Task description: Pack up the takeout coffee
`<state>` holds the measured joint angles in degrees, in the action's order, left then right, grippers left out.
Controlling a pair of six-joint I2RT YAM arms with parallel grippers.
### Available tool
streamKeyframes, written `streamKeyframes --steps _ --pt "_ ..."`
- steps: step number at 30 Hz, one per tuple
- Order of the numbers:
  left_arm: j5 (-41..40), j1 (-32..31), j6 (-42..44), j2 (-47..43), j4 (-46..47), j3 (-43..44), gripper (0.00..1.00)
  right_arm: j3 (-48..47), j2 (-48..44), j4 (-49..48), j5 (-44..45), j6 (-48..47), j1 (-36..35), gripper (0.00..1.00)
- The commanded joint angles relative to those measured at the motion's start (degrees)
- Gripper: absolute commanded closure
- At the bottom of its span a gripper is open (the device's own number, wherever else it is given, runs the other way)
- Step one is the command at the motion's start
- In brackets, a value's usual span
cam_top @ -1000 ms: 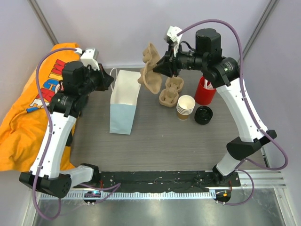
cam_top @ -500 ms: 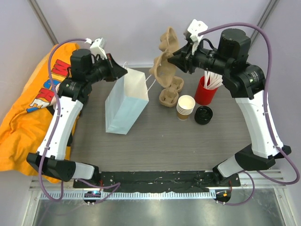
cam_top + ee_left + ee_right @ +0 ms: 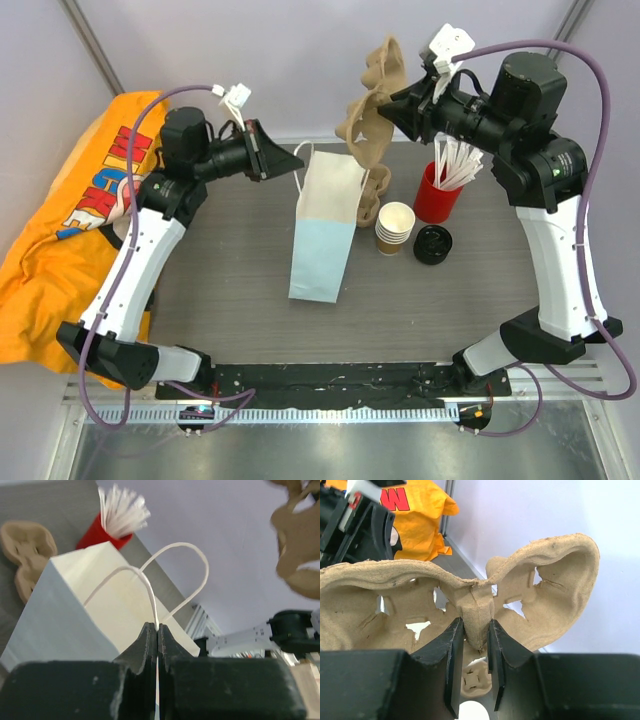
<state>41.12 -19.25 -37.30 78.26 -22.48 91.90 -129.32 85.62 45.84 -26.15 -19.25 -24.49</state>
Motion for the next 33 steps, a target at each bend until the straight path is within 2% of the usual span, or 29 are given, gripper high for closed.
streamKeyframes --steps 1,6,13,21,33 --pt "5.37 -1.84 2.57 -2.93 1.92 -7.86 1.00 0.20 -2.48 -1.99 -2.84 1.49 0.32 0.72" --pt "3.61 -2.29 9.86 -3.90 -0.98 -14.89 1.00 6.00 -3.80 -2.60 -5.84 1.58 0.41 0.72" --pt "1.86 -2.29 12.51 -5.84 -3.09 -14.56 0.77 6.54 -2.66 -2.95 -9.00 2.37 0.32 0.71" --pt "-1.30 -2.29 13.57 -6.89 -5.20 -11.74 0.65 3.90 2.26 -4.18 -11.38 5.18 -0.29 0.72" --pt "-6.49 -2.11 13.74 -5.84 -4.94 -9.19 0.63 16.72 -0.89 -5.15 -8.39 6.85 -4.25 0.75"
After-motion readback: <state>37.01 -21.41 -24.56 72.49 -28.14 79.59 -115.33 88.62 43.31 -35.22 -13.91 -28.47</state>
